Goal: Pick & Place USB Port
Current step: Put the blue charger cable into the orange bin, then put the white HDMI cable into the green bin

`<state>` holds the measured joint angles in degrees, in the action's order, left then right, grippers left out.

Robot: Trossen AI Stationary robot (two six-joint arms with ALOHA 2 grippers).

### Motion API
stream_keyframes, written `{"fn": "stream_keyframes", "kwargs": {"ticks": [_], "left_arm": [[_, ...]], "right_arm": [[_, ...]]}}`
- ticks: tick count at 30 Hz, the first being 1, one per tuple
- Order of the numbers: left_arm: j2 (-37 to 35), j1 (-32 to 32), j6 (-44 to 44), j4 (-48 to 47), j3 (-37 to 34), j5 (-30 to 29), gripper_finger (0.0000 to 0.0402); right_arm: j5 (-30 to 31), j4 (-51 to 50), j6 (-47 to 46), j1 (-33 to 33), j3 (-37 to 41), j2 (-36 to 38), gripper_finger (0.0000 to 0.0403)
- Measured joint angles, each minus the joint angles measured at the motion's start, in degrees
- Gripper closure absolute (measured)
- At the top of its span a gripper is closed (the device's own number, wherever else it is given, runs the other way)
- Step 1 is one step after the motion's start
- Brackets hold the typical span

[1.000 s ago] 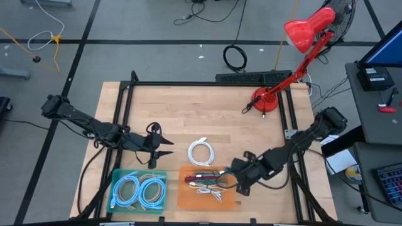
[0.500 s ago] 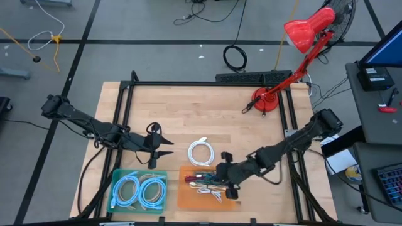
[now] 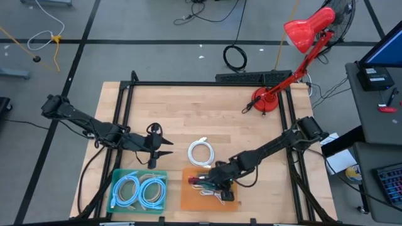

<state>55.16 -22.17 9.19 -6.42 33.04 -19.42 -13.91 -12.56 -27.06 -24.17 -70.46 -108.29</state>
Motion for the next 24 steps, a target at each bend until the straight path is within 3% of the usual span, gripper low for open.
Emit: {"fn": "stream_keyframes", "kwargs": {"ticks": [9,24], "left_arm": [[0.0,0.0,0.0,-0.8,0.0,0.0,0.0229],[0.0,0.0,0.0,-1.2,0.0,0.0,0.0229]], "right_arm": [[-1.3,0.8,1.5,0.6,0.0,-0.2,0.0381],[-1.4,7.4,3.7,1.5,0.2,0.1,0.0263]]}}
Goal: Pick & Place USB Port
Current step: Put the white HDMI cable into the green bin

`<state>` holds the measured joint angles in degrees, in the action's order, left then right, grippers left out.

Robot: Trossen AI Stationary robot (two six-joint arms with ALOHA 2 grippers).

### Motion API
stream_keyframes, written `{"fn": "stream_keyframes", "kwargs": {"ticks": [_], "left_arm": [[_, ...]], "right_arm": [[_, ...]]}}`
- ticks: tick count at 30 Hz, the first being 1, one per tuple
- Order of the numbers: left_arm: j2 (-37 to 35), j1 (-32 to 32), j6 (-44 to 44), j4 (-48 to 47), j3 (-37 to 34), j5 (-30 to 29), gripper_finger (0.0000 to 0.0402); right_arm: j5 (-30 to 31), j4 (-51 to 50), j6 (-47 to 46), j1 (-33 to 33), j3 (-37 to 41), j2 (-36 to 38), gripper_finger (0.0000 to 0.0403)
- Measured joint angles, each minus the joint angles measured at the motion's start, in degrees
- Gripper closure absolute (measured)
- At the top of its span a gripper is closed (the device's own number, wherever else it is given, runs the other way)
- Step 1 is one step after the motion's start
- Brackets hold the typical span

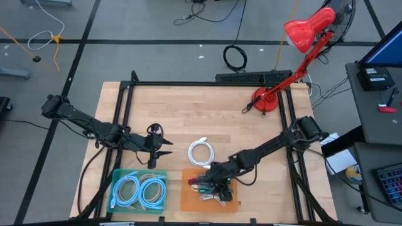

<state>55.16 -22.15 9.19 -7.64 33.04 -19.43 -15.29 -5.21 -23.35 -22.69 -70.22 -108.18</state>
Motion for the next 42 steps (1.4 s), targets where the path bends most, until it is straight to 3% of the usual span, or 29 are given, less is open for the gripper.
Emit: {"fn": "stream_keyframes", "kwargs": {"ticks": [3,6,14,21,26,34,42], "left_arm": [[0.0,0.0,0.0,0.0,0.0,0.0,0.0229],[0.0,0.0,0.0,0.0,0.0,0.0,0.0229],[0.0,0.0,0.0,-0.4,0.0,0.0,0.0229],[0.0,0.0,0.6,-0.9,0.0,-0.4,0.0229],[0.0,0.0,1.1,-0.9,0.0,-0.6,0.0229],[0.0,0.0,1.0,-1.4,0.0,-0.6,0.0229],[0.0,0.0,1.1,-1.7,0.0,-0.6,0.0229]], "right_arm": [[0.7,0.4,0.0,1.4,0.0,1.5,0.0259],[5.3,0.3,1.8,2.5,0.0,3.6,0.0262],[26.6,0.7,10.7,5.1,0.0,9.2,0.0272],[39.0,-0.9,7.7,8.5,0.0,9.7,0.0273],[36.2,-6.3,1.9,14.2,0.1,8.0,0.0273],[22.8,-6.2,-4.0,20.2,3.2,4.8,0.0273],[22.5,-6.3,-5.4,19.7,4.5,4.2,0.0273]]}}
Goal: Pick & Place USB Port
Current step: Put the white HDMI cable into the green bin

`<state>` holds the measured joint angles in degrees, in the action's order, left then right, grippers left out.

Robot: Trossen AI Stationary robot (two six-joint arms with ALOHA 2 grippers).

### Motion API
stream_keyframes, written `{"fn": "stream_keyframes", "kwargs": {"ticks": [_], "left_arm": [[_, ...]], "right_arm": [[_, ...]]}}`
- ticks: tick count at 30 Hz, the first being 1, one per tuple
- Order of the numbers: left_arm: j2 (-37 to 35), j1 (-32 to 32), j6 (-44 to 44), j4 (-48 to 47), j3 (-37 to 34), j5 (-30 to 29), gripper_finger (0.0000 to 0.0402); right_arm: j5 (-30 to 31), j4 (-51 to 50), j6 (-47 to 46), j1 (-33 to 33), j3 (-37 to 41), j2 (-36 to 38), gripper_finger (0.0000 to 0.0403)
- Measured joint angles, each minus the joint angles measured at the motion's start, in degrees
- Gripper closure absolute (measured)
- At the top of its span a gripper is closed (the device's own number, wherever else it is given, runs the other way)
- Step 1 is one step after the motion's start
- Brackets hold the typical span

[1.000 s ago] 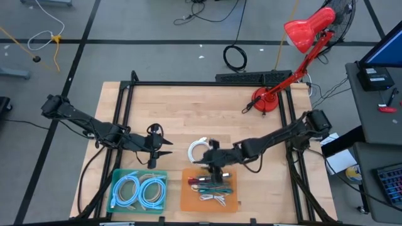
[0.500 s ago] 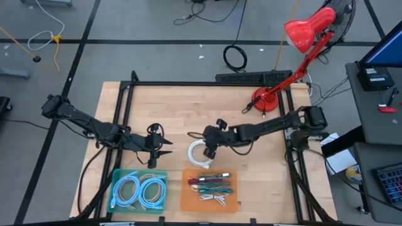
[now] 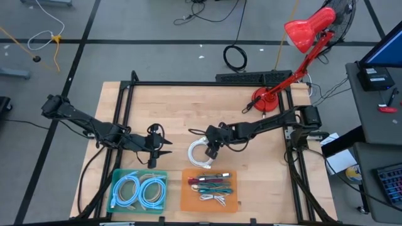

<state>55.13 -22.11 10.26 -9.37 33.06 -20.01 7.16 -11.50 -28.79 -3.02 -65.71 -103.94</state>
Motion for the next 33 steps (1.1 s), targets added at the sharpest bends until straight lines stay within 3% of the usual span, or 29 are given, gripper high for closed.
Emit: {"fn": "stream_keyframes", "kwargs": {"ticks": [17,20,26,33], "left_arm": [[0.0,0.0,0.0,0.0,0.0,0.0,0.0229],[0.0,0.0,-0.1,0.0,0.0,0.1,0.0229],[0.0,0.0,0.0,-0.1,0.0,0.0,0.0229],[0.0,0.0,0.0,-0.1,0.0,0.0,0.0229]], "right_arm": [[-2.9,6.4,-3.1,-0.3,0.0,-8.2,0.0274],[-3.6,6.9,-3.3,0.1,-0.2,-9.2,0.0288],[0.6,6.9,-0.6,0.0,0.0,-8.0,0.0374],[7.2,6.0,3.2,0.0,-1.4,-6.1,0.0374]]}}
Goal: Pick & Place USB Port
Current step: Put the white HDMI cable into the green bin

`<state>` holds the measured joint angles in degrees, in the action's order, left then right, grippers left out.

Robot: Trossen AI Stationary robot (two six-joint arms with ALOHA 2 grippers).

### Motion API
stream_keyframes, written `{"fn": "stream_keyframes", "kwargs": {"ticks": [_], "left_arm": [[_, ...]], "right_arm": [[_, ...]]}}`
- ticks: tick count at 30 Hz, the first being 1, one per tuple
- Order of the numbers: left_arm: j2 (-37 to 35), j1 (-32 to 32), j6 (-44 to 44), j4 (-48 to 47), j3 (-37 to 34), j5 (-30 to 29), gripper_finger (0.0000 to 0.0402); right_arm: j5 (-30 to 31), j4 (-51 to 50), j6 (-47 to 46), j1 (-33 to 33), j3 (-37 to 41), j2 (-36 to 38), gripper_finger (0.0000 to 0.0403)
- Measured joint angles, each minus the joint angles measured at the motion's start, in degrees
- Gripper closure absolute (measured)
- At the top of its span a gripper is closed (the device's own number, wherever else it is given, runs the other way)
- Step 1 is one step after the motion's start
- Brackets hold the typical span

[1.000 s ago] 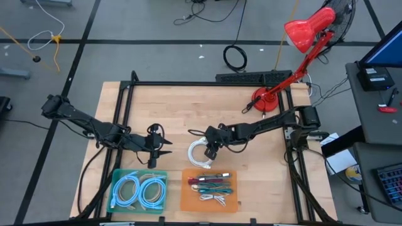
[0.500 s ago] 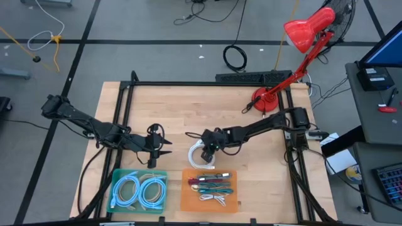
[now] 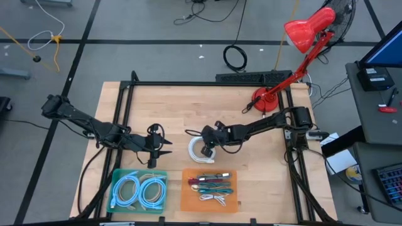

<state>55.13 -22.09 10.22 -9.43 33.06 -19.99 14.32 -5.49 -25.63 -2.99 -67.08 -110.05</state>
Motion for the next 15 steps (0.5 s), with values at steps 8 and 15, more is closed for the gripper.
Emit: {"fn": "stream_keyframes", "kwargs": {"ticks": [8,15], "left_arm": [[0.0,0.0,0.0,-0.1,0.0,-0.1,0.0229],[0.0,0.0,0.9,-0.3,0.0,-6.4,0.0229]], "right_arm": [[9.2,1.2,6.3,-0.1,-4.1,1.1,0.0374],[23.1,1.2,12.2,-1.3,-6.4,3.8,0.0374]]}}
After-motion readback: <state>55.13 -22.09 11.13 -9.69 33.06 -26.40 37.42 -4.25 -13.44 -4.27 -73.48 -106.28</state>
